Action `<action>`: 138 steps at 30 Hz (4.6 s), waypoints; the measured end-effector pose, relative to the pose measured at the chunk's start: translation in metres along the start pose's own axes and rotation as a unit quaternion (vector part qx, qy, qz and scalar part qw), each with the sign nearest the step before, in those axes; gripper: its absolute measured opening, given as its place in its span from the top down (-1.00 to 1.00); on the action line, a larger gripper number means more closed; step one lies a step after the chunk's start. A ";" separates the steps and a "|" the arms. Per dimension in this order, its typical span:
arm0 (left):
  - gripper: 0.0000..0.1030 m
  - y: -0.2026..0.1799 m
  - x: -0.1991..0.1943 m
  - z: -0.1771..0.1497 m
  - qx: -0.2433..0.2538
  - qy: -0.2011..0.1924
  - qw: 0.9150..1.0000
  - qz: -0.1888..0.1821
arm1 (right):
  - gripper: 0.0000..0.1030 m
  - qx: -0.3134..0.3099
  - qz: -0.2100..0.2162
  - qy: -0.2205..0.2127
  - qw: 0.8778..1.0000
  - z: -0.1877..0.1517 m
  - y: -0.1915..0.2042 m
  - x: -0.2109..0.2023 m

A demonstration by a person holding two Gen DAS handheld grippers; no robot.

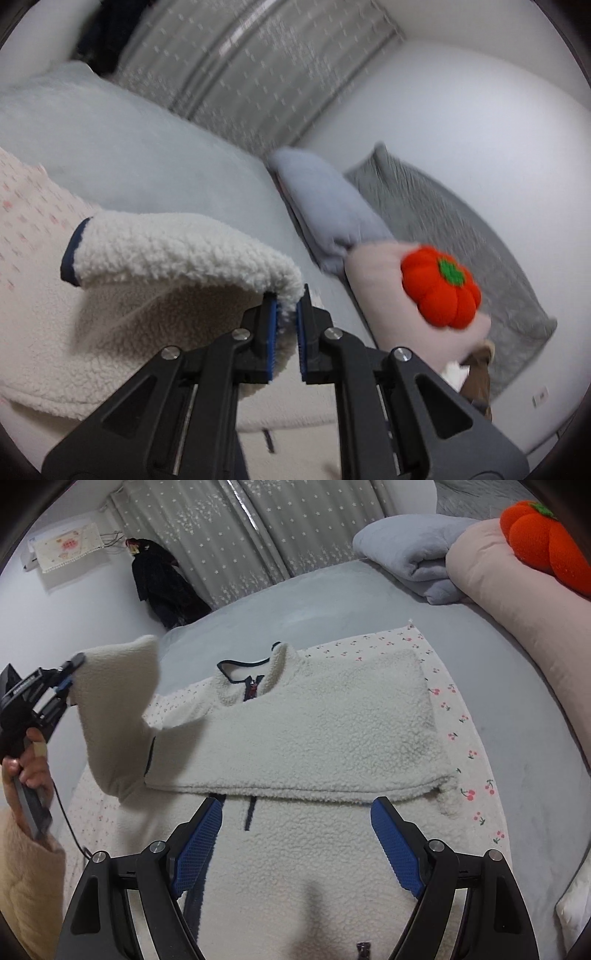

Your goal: Fold large clothes

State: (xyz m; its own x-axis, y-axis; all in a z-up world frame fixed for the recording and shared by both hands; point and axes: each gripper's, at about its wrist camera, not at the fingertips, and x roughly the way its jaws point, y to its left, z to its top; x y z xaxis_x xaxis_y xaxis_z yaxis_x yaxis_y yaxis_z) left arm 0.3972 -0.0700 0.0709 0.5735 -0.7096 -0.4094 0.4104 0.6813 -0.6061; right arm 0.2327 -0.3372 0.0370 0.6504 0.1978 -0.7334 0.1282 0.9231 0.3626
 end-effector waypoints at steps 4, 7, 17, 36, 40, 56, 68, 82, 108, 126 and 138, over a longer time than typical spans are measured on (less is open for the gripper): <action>0.75 0.005 0.059 -0.060 0.003 0.105 0.994 0.012 | -0.64 0.013 0.004 0.006 1.000 -0.003 -0.010 0.003; 0.41 0.018 0.097 -0.113 0.016 0.220 0.974 0.042 | -0.64 0.018 0.003 0.010 1.000 -0.003 -0.013 0.009; -0.39 0.031 0.002 -0.115 0.070 0.181 0.980 0.028 | -0.64 -0.028 -0.014 0.030 0.999 -0.003 0.011 0.030; 0.21 0.151 -0.043 -0.099 0.015 0.080 0.970 0.230 | -0.53 -0.175 -0.119 0.035 0.977 0.012 0.114 0.143; 0.20 0.146 -0.035 -0.100 0.025 0.085 0.968 0.234 | -0.58 -0.040 -0.007 0.034 0.999 0.021 0.030 0.093; 0.09 0.138 -0.053 -0.094 0.026 -0.002 0.977 0.212 | 0.80 0.095 0.051 0.001 0.994 0.027 -0.053 0.092; 0.21 0.147 -0.020 -0.107 0.044 0.089 0.964 0.246 | 0.41 0.000 -0.084 -0.004 0.996 0.020 -0.068 0.110; 0.06 0.121 -0.013 -0.108 0.095 0.097 0.943 0.305 | 0.05 -0.031 -0.096 -0.015 0.995 0.015 -0.049 0.107; -0.87 0.105 -0.260 -0.202 0.018 0.194 0.933 0.302 | -0.69 -0.009 -0.011 0.060 0.998 -0.159 -0.063 -0.147; -0.66 0.138 -0.278 -0.297 -0.089 0.195 0.970 0.117 | -0.69 0.101 0.090 0.088 0.987 -0.255 -0.086 -0.106; -0.22 0.134 -0.269 -0.307 -0.115 0.177 0.974 0.082 | -0.04 0.124 0.140 0.078 0.979 -0.265 -0.071 -0.089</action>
State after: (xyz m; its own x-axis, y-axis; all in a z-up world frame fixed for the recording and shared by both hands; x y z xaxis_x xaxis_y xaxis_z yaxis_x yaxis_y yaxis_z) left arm 0.0801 0.1564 -0.1099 0.3219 -0.6391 -0.6985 0.1406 0.7618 -0.6323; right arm -0.0327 -0.3333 -0.0754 0.5661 0.4969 -0.6577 0.1515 0.7216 0.6755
